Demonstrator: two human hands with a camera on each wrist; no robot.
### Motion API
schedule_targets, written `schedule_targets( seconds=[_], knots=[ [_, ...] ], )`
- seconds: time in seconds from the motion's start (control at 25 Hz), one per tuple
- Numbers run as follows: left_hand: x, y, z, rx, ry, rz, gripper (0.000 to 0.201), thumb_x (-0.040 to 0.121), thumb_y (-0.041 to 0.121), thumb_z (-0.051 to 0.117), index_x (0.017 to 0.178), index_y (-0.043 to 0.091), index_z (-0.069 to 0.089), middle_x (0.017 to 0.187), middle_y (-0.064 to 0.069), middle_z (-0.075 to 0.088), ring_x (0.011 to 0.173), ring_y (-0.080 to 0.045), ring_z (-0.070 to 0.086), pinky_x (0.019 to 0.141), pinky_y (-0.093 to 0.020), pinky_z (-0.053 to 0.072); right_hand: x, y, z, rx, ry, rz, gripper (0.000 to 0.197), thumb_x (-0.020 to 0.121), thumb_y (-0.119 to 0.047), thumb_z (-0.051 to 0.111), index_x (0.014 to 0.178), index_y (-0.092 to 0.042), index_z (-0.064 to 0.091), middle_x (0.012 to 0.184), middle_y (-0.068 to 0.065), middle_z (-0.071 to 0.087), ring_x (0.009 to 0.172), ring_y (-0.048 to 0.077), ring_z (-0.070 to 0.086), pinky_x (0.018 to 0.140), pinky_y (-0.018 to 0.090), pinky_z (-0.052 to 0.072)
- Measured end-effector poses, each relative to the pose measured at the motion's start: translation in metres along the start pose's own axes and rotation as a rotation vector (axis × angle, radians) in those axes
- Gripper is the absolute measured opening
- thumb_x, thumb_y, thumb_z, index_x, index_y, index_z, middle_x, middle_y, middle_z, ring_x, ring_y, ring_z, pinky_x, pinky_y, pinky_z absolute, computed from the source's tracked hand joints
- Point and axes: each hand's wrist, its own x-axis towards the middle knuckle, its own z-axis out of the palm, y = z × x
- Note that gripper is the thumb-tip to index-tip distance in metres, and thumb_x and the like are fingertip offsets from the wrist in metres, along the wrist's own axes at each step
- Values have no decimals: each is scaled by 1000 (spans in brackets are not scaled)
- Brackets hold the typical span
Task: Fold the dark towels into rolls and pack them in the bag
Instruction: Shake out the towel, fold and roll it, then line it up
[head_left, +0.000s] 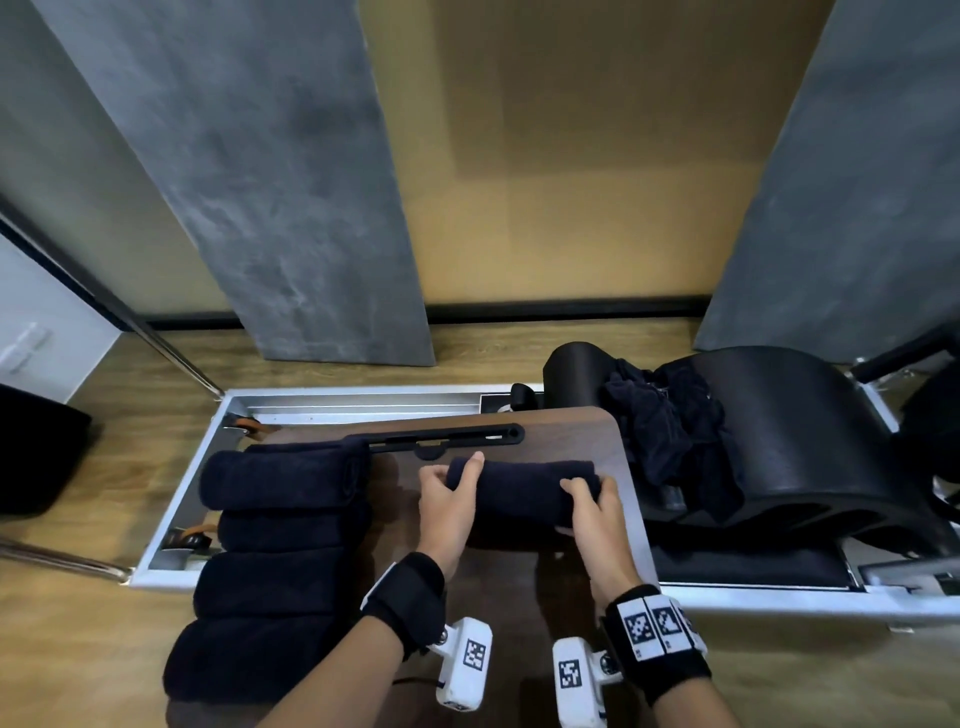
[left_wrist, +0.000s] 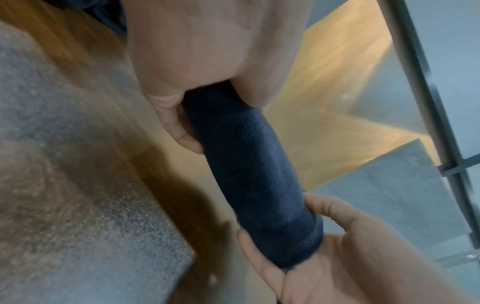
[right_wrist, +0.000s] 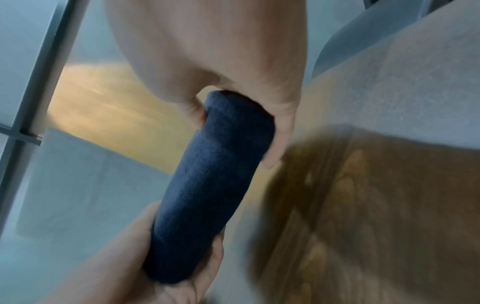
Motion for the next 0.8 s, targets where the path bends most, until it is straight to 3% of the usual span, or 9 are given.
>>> schedule_targets(
  seconds=[0.08,0.12,0.24,0.32,0.48,0.6,0.68,0.76,0.8],
  knots=[
    [-10,4,-5,-42,-45,45,41,94,55,69,123,30,53,125,0,66,115,-15,64,100,-37,53,-11,-1,5,81,-8,-22,47,101,-31,56,147,-36,46,135,-8,58,117,16,62,100,47,57],
    [-15,6,-9,-57,-70,56,43,97,54,67,130,30,53,128,0,66,118,-16,63,100,-35,52,-16,-1,8,94,-5,-38,48,102,-33,56,149,-38,46,134,-9,59,117,14,63,99,45,58],
    [-30,14,-38,-58,-120,106,45,99,55,63,135,29,55,127,6,65,120,-13,61,100,-32,51,-40,-4,26,94,26,-52,27,101,-51,57,118,-32,67,116,-5,74,105,10,71,88,32,56],
    [-41,17,-65,-38,-137,180,38,98,57,63,126,32,57,120,13,64,115,-6,61,93,-26,50,-55,-5,38,84,45,-74,29,103,-51,55,105,-26,70,108,-1,77,103,16,72,91,35,55],
    [-54,16,-146,31,29,420,32,97,61,63,118,37,58,116,16,64,109,2,60,96,-21,48,-102,-13,96,176,-44,-150,24,104,-39,58,107,-24,77,102,-5,80,99,10,74,96,39,55],
    [-54,11,-212,-11,197,470,28,96,61,64,115,43,56,112,19,65,105,9,59,83,-6,44,-134,-11,154,196,-130,-160,23,102,-34,63,122,-27,74,117,-2,77,113,14,69,103,39,53],
    [-44,6,-254,-19,265,453,27,96,61,63,114,44,55,111,19,65,105,4,61,83,-11,45,-148,-7,195,169,-145,-155,33,100,-31,67,133,-25,66,128,-1,71,119,14,65,102,34,53],
    [-27,-1,-284,4,295,411,30,97,59,64,116,37,56,111,14,66,107,-8,63,91,-31,50,-155,-2,229,112,-138,-155,42,99,-30,70,139,-23,60,135,0,65,123,13,61,104,32,52],
    [-18,-4,-293,36,304,388,33,97,57,64,118,32,57,113,10,66,109,-15,63,96,-38,51,-157,3,241,69,-120,-158,46,99,-30,70,143,-22,57,139,1,63,127,15,60,109,37,50]
  ],
)
